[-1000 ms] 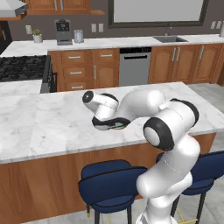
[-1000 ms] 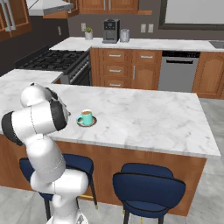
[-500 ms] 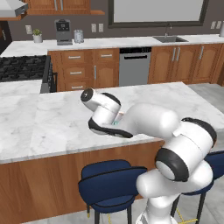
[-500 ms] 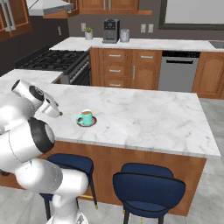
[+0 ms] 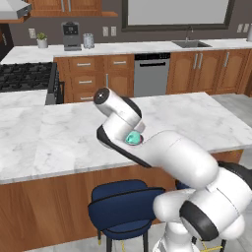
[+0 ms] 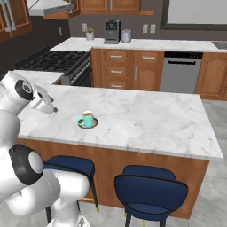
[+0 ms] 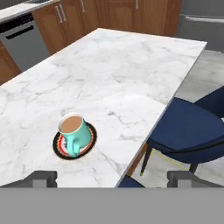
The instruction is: Pick the cup of tea, navigate to the dining table, and place it on the saucer.
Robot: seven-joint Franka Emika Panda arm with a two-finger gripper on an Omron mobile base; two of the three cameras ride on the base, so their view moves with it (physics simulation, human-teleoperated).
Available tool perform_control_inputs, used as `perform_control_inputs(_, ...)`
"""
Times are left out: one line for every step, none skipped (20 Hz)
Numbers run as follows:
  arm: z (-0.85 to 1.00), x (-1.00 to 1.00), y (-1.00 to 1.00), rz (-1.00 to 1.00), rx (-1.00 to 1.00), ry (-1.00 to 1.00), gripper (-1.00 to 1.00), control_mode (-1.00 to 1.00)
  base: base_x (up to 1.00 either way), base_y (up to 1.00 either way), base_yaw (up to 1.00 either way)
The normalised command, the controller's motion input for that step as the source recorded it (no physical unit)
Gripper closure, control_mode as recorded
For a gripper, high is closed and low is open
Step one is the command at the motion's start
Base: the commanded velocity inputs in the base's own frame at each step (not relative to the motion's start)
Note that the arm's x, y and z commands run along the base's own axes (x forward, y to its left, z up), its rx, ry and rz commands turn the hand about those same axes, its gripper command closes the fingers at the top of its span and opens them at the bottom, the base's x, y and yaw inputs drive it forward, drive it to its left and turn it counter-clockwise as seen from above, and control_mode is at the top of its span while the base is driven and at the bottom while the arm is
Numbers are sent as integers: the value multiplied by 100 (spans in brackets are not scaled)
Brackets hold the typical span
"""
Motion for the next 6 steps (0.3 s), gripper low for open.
perform_control_inputs(38, -54, -27, -1, 0, 0, -100, -100, 0, 0, 0)
perform_control_inputs(36, -56, -31, -1, 0, 0, -100, -100, 0, 0, 0)
perform_control_inputs(35, -58, -32, -1, 0, 0, -100, -100, 0, 0, 0)
perform_control_inputs(32, -57, -34, -1, 0, 0, -100, -100, 0, 0, 0)
perform_control_inputs(31, -57, -38, 0, 0, 0, -100, -100, 0, 0, 0)
perform_control_inputs(31, -57, -42, 0, 0, 0, -100, -100, 0, 0, 0)
